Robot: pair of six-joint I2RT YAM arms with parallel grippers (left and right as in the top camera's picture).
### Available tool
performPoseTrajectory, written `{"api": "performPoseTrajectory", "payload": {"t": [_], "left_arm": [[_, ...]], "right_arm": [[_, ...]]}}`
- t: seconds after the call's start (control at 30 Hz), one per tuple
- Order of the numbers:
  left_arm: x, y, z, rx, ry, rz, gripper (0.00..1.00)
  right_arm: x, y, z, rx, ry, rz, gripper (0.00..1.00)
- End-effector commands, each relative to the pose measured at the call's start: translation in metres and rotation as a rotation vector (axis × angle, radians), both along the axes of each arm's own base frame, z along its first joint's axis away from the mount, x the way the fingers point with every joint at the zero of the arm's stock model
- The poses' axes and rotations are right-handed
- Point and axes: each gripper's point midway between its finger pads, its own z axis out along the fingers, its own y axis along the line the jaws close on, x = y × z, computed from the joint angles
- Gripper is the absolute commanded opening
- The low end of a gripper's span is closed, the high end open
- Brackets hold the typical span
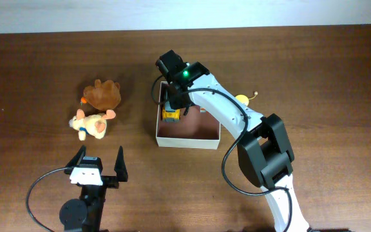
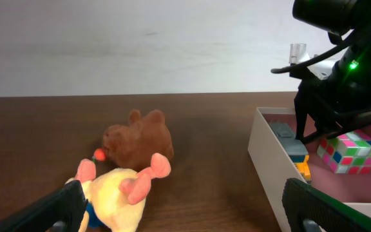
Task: Pack container
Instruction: 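Lower the truck into the box's left side and release it, then raise the right gripper and move it over the yellow toy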
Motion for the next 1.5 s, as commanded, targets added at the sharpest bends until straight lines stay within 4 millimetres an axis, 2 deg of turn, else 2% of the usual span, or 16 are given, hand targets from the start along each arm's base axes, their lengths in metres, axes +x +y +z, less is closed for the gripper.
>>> {"api": "performPoseTrajectory", "payload": {"t": [0.0, 0.13, 0.23, 0.33, 0.47, 0.57, 0.7, 0.8, 1.03, 1.17, 1.47], "left_arm": [[0.0, 0.0, -0.001, 0.008, -0.004, -0.005, 0.99], [0.0, 0.0, -0.001, 0.008, -0.004, -0.005, 0.99], [0.0, 0.0, -0.001, 0.008, -0.004, -0.005, 0.99], [0.0, 0.0, -0.001, 0.008, -0.004, -0.005, 0.99], [0.0, 0.0, -0.001, 0.008, -0.004, -0.005, 0.99], [0.0, 0.0, -0.001, 0.008, -0.004, -0.005, 0.99], [0.0, 0.0, -0.001, 0.008, -0.004, -0.005, 0.99], [0.0, 0.0, -0.001, 0.008, -0.004, -0.005, 0.99], [0.0, 0.0, -0.001, 0.008, -0.004, -0.005, 0.99], [0.0, 0.0, -0.001, 0.008, -0.004, -0.005, 0.99], [0.0, 0.0, -0.001, 0.008, -0.004, -0.005, 0.99]], "right_arm": [[-0.003, -0.003, 0.0, -0.012, 0.014, 0.021, 0.47], [-0.001, -0.009, 0.025, -0.025, -0.003, 0.033, 0.48], [0.001, -0.015, 0.052, -0.025, -0.012, 0.037, 0.48], [0.001, -0.025, 0.083, -0.018, -0.029, 0.033, 0.49], [0.0, -0.044, 0.126, -0.011, -0.063, 0.034, 0.56], [-0.003, -0.072, 0.152, -0.052, -0.074, 0.029, 0.62], [-0.006, -0.116, 0.162, -0.109, -0.043, 0.029, 0.7], [-0.005, -0.153, 0.158, -0.13, 0.009, -0.017, 0.71], [-0.006, -0.195, 0.134, -0.085, 0.121, 0.019, 0.74], [-0.012, -0.207, 0.108, -0.068, 0.196, 0.008, 0.75], [-0.039, -0.2, 0.006, -0.009, 0.354, 0.024, 0.75]]}}
